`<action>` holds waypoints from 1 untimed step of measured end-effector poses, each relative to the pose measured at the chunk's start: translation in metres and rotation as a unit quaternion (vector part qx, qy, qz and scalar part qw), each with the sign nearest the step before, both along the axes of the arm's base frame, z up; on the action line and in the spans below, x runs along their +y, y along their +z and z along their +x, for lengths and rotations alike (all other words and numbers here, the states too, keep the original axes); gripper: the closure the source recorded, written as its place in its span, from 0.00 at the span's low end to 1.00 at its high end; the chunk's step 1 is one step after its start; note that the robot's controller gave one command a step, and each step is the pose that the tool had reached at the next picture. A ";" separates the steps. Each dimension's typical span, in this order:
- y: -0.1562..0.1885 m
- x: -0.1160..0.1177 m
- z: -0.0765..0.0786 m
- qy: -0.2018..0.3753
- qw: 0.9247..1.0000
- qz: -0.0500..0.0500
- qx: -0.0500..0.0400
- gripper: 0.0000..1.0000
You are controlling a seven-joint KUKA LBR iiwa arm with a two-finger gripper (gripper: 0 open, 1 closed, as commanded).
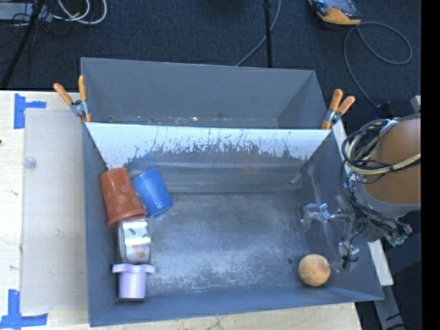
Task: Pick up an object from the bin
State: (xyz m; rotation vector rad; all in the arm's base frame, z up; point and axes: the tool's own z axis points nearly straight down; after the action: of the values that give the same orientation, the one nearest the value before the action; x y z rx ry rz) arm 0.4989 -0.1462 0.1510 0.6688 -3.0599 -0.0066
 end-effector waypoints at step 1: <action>-0.014 -0.011 -0.021 -0.025 1.000 0.001 -0.005 0.00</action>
Offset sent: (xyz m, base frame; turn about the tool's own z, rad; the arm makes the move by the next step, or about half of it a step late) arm -0.0254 -0.0131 -0.0810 -0.1282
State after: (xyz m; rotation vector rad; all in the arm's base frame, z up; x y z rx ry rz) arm 0.4779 -0.1575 0.1366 0.5938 -3.0863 -0.0059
